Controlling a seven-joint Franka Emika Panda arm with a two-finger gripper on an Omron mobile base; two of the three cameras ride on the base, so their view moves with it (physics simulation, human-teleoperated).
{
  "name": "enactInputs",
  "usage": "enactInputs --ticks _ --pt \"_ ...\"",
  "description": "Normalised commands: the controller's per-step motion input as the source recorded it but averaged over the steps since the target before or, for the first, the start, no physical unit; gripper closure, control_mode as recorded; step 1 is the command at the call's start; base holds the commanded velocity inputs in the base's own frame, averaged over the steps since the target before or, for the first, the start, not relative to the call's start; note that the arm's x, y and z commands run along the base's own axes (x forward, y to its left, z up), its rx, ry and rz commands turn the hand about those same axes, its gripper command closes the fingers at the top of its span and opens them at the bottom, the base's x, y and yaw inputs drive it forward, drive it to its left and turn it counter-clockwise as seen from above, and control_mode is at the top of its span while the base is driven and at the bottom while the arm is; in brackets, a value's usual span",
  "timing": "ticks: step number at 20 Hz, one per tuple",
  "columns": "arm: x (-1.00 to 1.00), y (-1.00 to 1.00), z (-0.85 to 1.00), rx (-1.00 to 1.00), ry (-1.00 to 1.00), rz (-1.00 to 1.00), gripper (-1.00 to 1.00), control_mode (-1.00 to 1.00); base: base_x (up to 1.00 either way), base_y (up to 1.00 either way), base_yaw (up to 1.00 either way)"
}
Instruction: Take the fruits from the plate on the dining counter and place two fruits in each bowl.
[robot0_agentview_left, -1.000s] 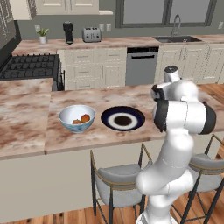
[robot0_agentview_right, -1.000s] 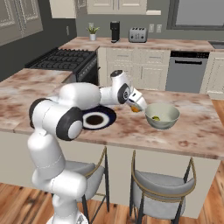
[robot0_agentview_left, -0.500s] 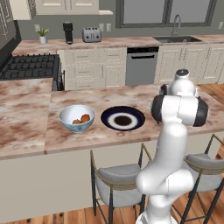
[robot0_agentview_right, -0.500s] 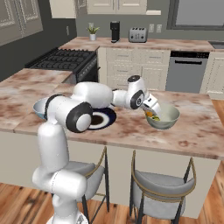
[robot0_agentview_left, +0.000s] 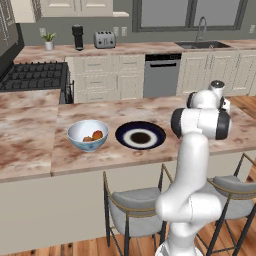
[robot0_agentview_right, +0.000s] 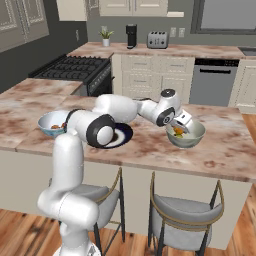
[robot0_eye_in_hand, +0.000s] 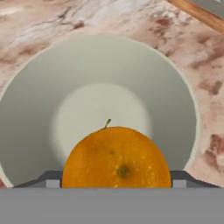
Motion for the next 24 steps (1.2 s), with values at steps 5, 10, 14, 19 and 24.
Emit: enactInputs --ticks 5,10,14,19,24 --pt "0.21 0.0 -0.49 -0.01 0.0 0.02 1.0 -1.0 0.0 0.0 0.0" --pt "0.27 0.0 -0.11 0.0 0.0 0.03 1.0 -1.0 0.0 0.0 0.0" --pt "0.11 0.0 -0.1 0.0 0.0 0.02 1.0 -1.0 0.0 0.0 0.0" --pt "0.0 0.0 -0.24 0.0 0.0 0.03 1.0 -1.0 0.0 0.0 0.0" --pt "0.0 0.0 -0.1 0.0 0.0 0.0 -1.0 -1.0 0.0 0.0 0.0"
